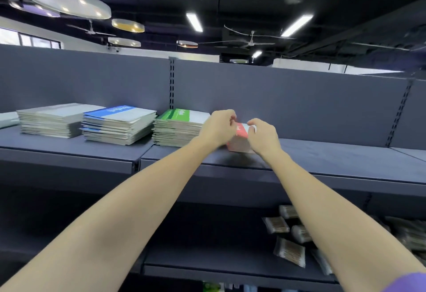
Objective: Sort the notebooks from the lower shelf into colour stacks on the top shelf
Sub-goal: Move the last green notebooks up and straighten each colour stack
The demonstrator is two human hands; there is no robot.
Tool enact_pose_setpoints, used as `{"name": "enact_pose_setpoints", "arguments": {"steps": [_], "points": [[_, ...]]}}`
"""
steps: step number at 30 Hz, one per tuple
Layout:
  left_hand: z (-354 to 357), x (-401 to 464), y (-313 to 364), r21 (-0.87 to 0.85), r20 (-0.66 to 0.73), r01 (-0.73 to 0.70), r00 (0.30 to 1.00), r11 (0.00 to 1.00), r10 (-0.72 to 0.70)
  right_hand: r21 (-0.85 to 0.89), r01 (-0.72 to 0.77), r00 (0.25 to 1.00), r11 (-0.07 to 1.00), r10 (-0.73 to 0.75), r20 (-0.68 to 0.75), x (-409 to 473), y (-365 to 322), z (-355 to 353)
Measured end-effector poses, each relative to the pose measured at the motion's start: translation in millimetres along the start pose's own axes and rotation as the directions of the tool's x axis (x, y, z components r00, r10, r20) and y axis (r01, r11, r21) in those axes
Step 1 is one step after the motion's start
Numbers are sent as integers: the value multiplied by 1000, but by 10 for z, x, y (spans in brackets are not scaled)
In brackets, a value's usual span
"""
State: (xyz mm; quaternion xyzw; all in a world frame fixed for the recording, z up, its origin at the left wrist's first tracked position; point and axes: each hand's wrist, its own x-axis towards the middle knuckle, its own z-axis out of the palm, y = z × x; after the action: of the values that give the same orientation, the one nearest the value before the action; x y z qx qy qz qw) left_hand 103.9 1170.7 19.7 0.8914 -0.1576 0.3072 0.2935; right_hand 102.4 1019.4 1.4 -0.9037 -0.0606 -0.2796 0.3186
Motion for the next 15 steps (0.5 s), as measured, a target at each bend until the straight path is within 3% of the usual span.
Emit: {"name": "enact_pose_setpoints", "arguments": {"steps": [4,9,12,15], "points": [[-441,9,-458,68,-28,54,998,996,-52,124,158,985,980,-148,-84,13,-515,314],[-707,-87,-1121,277,-15,101,995,956,-101,131,-18,999,991,14,33,70,-890,735],[-706,-122,-1462,135,29,184,981,974,-190,139,-178,981,974,163,108,99,-991,903],[-656,-156,-1641,-95,5,164,986,982,-165,276,-280,960,919,262,101,142,-1042,1046]]}}
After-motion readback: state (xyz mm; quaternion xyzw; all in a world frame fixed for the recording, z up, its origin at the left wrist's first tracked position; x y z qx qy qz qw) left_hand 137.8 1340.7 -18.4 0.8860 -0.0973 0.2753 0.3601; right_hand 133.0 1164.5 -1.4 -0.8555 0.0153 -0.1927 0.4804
